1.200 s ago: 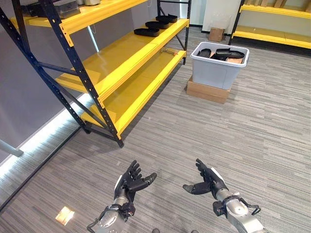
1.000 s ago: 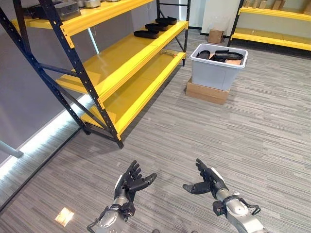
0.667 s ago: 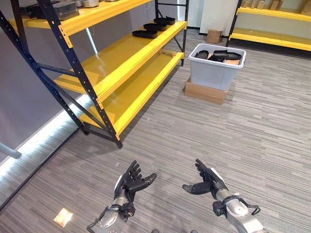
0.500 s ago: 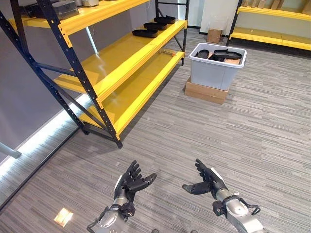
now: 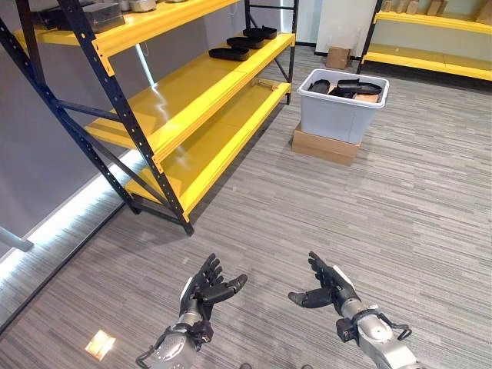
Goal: Move parts from the plastic box to the shelf.
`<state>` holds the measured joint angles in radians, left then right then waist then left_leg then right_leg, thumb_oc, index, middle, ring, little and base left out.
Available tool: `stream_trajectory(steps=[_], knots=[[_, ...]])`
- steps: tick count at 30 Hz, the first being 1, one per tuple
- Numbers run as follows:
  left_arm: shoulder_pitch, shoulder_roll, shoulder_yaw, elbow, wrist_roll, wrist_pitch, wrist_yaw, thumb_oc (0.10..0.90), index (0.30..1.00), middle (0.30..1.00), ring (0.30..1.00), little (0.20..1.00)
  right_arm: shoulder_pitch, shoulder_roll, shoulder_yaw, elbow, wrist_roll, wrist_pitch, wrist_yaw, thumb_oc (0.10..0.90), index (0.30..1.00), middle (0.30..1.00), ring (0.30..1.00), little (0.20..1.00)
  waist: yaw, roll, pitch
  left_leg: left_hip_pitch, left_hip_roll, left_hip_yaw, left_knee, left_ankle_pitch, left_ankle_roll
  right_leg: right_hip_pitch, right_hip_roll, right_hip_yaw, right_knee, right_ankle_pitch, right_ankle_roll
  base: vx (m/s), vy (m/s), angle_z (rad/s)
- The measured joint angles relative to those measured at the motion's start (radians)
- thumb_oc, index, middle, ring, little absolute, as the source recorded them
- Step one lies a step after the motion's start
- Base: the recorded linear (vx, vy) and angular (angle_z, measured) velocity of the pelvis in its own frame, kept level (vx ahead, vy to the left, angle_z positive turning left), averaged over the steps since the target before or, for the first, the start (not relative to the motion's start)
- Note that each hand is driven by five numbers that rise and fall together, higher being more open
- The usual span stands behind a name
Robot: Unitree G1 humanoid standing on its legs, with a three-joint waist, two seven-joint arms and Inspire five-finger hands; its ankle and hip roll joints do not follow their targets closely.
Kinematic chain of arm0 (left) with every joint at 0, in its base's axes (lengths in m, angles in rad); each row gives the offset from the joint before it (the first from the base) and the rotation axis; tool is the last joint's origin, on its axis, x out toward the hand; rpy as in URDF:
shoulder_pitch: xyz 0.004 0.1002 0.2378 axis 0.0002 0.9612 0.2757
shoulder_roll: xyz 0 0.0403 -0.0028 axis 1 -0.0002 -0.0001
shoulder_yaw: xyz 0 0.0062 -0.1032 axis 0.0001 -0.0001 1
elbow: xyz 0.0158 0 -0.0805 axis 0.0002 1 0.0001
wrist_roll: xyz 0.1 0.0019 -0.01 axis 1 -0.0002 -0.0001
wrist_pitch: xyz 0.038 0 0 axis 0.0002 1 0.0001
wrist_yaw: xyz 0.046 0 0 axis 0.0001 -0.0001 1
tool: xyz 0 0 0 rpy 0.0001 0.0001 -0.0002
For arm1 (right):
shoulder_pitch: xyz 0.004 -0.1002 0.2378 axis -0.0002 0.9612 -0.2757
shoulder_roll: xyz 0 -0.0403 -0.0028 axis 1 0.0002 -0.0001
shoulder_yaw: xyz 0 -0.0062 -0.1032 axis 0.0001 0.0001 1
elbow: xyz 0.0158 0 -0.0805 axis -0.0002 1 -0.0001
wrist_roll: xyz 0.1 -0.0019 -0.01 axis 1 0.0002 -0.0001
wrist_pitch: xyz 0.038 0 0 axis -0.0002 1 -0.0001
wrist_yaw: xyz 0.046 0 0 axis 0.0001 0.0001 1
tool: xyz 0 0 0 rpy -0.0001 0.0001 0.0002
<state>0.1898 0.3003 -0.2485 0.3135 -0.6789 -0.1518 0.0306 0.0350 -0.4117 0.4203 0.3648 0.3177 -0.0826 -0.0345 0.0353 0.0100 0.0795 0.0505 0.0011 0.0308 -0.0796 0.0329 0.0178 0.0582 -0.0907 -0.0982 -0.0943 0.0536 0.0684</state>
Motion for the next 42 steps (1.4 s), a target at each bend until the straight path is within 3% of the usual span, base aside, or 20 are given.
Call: stream_trajectory(steps=[8, 11, 12, 14, 15, 16, 20, 23, 24, 26, 28, 29, 31, 32, 33, 37, 38, 39, 41, 42], knots=[[-0.010, 0.012, 0.008, 0.000, 0.023, 0.000, 0.000, 0.900, 1.000, 1.000, 1.000, 1.000, -0.004, 0.005, -0.003, 0.002, 0.000, -0.001, -0.001, 0.900, 1.000, 1.000, 1.000, 1.000, -0.004, -0.012, 0.012, -0.022, -0.017, 0.003, 0.000, -0.005, 0.012, -0.053, -0.010, 0.007, 0.065, -0.006, 0.008, -0.03, 0.135, -0.03], [-0.039, 0.014, 0.003, 0.001, 0.028, 0.000, 0.000, 0.900, 1.000, 1.000, 1.000, 1.000, -0.006, 0.004, -0.015, 0.005, 0.000, 0.000, -0.010, 0.900, 1.000, 1.000, 1.000, 1.000, -0.010, 0.021, 0.052, -0.028, 0.009, 0.002, 0.000, 0.004, 0.026, -0.164, -0.008, 0.007, 0.281, -0.030, 0.024, -0.03, 0.145, -0.01], [-0.058, 0.029, -0.002, 0.002, 0.030, 0.000, 0.000, 0.900, 1.000, 1.000, 1.000, 1.000, 0.004, 0.011, -0.013, 0.008, 0.000, 0.005, -0.009, 0.900, 1.000, 1.000, 1.000, 1.000, -0.012, 0.016, 0.074, -0.019, -0.005, 0.008, 0.004, 0.007, 0.037, -0.253, -0.029, 0.011, 0.460, -0.038, 0.036, -0.02, 0.204, -0.08], [-0.063, 0.047, -0.001, 0.004, 0.041, 0.000, 0.000, 0.900, 1.000, 1.000, 1.000, 1.000, 0.002, 0.032, 0.000, 0.007, 0.000, 0.005, -0.007, 0.900, 1.000, 1.000, 1.000, 1.000, -0.012, 0.000, 0.095, -0.014, -0.046, 0.020, 0.032, -0.028, 0.058, -0.316, -0.059, 0.005, 0.593, -0.018, 0.052, 0.15, 0.224, -0.21], [-0.067, 0.048, -0.006, 0.006, 0.048, -0.002, 0.003, 0.900, 1.000, 1.000, 1.000, 1.000, -0.003, 0.020, -0.008, 0.006, 0.000, 0.005, -0.008, 0.900, 1.000, 1.000, 1.000, 1.000, -0.005, 0.014, 0.109, -0.014, -0.026, 0.025, 0.044, -0.024, 0.062, -0.345, -0.084, -0.030, 0.653, -0.017, 0.076, 0.25, 0.032, -0.42], [-0.058, 0.048, -0.005, 0.010, 0.058, 0.003, 0.001, 0.900, 1.000, 1.000, 1.000, 1.000, -0.006, 0.025, -0.009, 0.007, 0.000, 0.014, -0.005, 0.900, 1.000, 1.000, 1.000, 1.000, -0.006, 0.023, 0.121, 0.006, -0.038, 0.040, 0.038, -0.038, 0.068, -0.372, -0.144, -0.129, 0.667, -0.053, 0.079, 0.17, -0.058, -0.39], [-0.055, 0.071, 0.001, 0.010, 0.058, 0.002, -0.003, 0.900, 1.000, 1.000, 1.000, 1.000, -0.003, 0.032, -0.004, 0.001, 0.001, 0.017, -0.006, 0.900, 1.000, 1.000, 1.000, 1.000, -0.009, 0.008, 0.119, 0.008, -0.062, 0.057, 0.025, -0.041, 0.075, -0.401, -0.198, -0.155, 0.430, -0.038, 0.091, 0.24, -0.157, -0.14], [-0.056, 0.081, 0.007, 0.020, 0.057, 0.002, -0.001, 0.900, 1.000, 1.000, 1.000, 1.000, -0.009, 0.037, -0.002, 0.002, 0.001, 0.018, -0.012, 0.900, 1.000, 1.000, 1.000, 1.000, -0.007, -0.012, 0.115, 0.014, -0.076, 0.061, 0.014, -0.053, 0.064, -0.383, -0.202, -0.145, 0.144, 0.027, 0.105, 0.24, -0.151, 0.00], [-0.056, 0.076, 0.007, 0.032, 0.057, 0.002, 0.000, 0.900, 1.000, 1.000, 1.000, 1.000, -0.008, 0.039, -0.002, 0.002, 0.000, 0.023, -0.018, 0.900, 1.000, 1.000, 1.000, 1.000, -0.010, -0.018, 0.116, 0.041, -0.077, 0.055, 0.002, -0.064, 0.053, -0.362, -0.200, -0.104, 0.066, 0.087, 0.105, 0.33, -0.190, 0.09], [-0.055, 0.069, 0.007, 0.037, 0.057, 0.002, 0.001, 0.900, 1.000, 1.000, 1.000, 1.000, -0.001, 0.039, -0.002, 0.003, 0.000, 0.024, -0.020, 0.900, 1.000, 1.000, 1.000, 1.000, -0.019, -0.029, 0.110, 0.071, -0.072, 0.039, 0.001, -0.073, 0.039, -0.334, -0.200, -0.099, 0.050, 0.122, 0.094, 0.34, -0.211, 0.28], [-0.049, 0.065, 0.007, 0.041, 0.057, 0.001, 0.001, 0.900, 1.000, 1.000, 1.000, 1.000, 0.017, 0.046, -0.002, 0.006, 0.001, 0.024, -0.021, 0.900, 1.000, 1.000, 1.000, 1.000, -0.036, -0.062, 0.078, 0.113, -0.049, -0.010, 0.005, -0.116, -0.005, -0.261, -0.161, -0.093, 0.030, 0.147, 0.071, 0.40, -0.302, 0.63], [-0.050, 0.060, 0.006, 0.044, 0.057, 0.002, 0.001, 0.900, 1.000, 1.000, 1.000, 1.000, 0.032, 0.047, -0.003, 0.006, 0.001, 0.025, -0.023, 0.900, 1.000, 1.000, 1.000, 1.000, -0.045, -0.071, 0.054, 0.124, -0.022, -0.039, 0.012, -0.138, -0.033, -0.223, -0.129, -0.068, 0.028, 0.198, 0.035, 0.33, -0.286, 0.65], [-0.047, 0.032, 0.006, 0.035, 0.056, 0.000, -0.001, 0.900, 1.000, 1.000, 1.000, 1.000, 0.020, 0.017, -0.004, 0.011, 0.010, 0.024, -0.029, 0.900, 1.000, 1.000, 1.000, 1.000, -0.048, -0.025, 0.032, 0.126, 0.076, -0.067, 0.035, -0.163, -0.069, -0.216, -0.043, -0.103, 0.080, 0.137, 0.003, 0.31, -0.270, 0.37], [-0.050, 0.031, 0.006, 0.035, 0.056, 0.000, -0.001, 0.900, 1.000, 1.000, 1.000, 1.000, 0.012, 0.010, -0.005, 0.012, 0.019, 0.024, -0.030, 0.900, 1.000, 1.000, 1.000, 1.000, -0.048, -0.019, 0.033, 0.120, 0.097, -0.071, 0.064, -0.180, -0.080, -0.216, -0.027, -0.116, 0.100, 0.127, -0.007, 0.28, -0.267, 0.14], [-0.057, 0.034, 0.006, 0.041, 0.054, 0.000, 0.002, 0.900, 1.000, 1.000, 1.000, 1.000, -0.022, 0.009, -0.007, 0.049, 0.030, 0.008, -0.031, 0.900, 1.000, 1.000, 1.000, 1.000, -0.058, -0.037, 0.026, 0.081, 0.134, -0.087, 0.191, -0.183, -0.090, -0.207, 0.005, -0.148, 0.155, 0.046, -0.033, 0.35, -0.366, 0.07], [-0.056, 0.032, 0.019, 0.040, 0.047, -0.002, 0.001, 0.900, 1.000, 1.000, 1.000, 1.000, -0.031, -0.015, -0.025, 0.048, 0.047, -0.012, -0.039, 0.900, 1.000, 1.000, 1.000, 1.000, -0.045, -0.035, 0.003, -0.014, 0.203, -0.142, 0.500, -0.187, -0.105, -0.165, 0.095, -0.141, 0.183, -0.038, -0.093, 0.17, -0.273, -0.17], [-0.060, 0.032, 0.019, 0.040, 0.031, -0.001, 0.002, 0.900, 1.000, 1.000, 1.000, 1.000, -0.030, -0.024, -0.027, 0.042, 0.049, -0.019, -0.039, 0.900, 1.000, 1.000, 1.000, 1.000, -0.037, -0.034, 0.003, -0.074, 0.204, -0.173, 0.611, -0.165, -0.100, -0.164, 0.123, -0.133, 0.189, -0.055, -0.126, 0.16, -0.336, -0.38], [-0.081, 0.028, 0.016, 0.041, 0.017, 0.001, 0.001, 0.900, 1.000, 1.000, 1.000, 1.000, -0.020, -0.028, -0.041, 0.032, 0.049, -0.021, -0.039, 0.900, 1.000, 1.000, 1.000, 1.000, -0.031, -0.038, 0.007, -0.152, 0.206, -0.189, 0.760, -0.140, -0.075, -0.161, 0.125, -0.133, 0.187, -0.060, -0.126, 0.18, -0.183, -0.28], [-0.077, 0.030, 0.013, 0.036, 0.015, 0.002, -0.006, 0.900, 1.000, 1.000, 1.000, 1.000, -0.007, -0.048, -0.038, 0.032, 0.050, -0.018, -0.041, 0.900, 1.000, 1.000, 1.000, 1.000, -0.007, -0.071, 0.019, -0.285, 0.136, -0.232, 0.934, -0.094, -0.051, -0.133, 0.133, -0.112, 0.189, -0.096, -0.186, 0.18, -0.131, -0.25], [-0.079, 0.031, 0.010, 0.033, 0.015, 0.001, -0.009, 0.900, 1.000, 1.000, 1.000, 1.000, -0.003, -0.049, -0.039, 0.034, 0.050, -0.012, -0.047, 0.900, 1.000, 1.000, 1.000, 1.000, 0.012, -0.094, 0.038, -0.338, 0.103, -0.223, 0.984, -0.137, -0.047, -0.094, 0.123, -0.098, 0.165, -0.091, -0.175, 0.18, -0.010, -0.22]])
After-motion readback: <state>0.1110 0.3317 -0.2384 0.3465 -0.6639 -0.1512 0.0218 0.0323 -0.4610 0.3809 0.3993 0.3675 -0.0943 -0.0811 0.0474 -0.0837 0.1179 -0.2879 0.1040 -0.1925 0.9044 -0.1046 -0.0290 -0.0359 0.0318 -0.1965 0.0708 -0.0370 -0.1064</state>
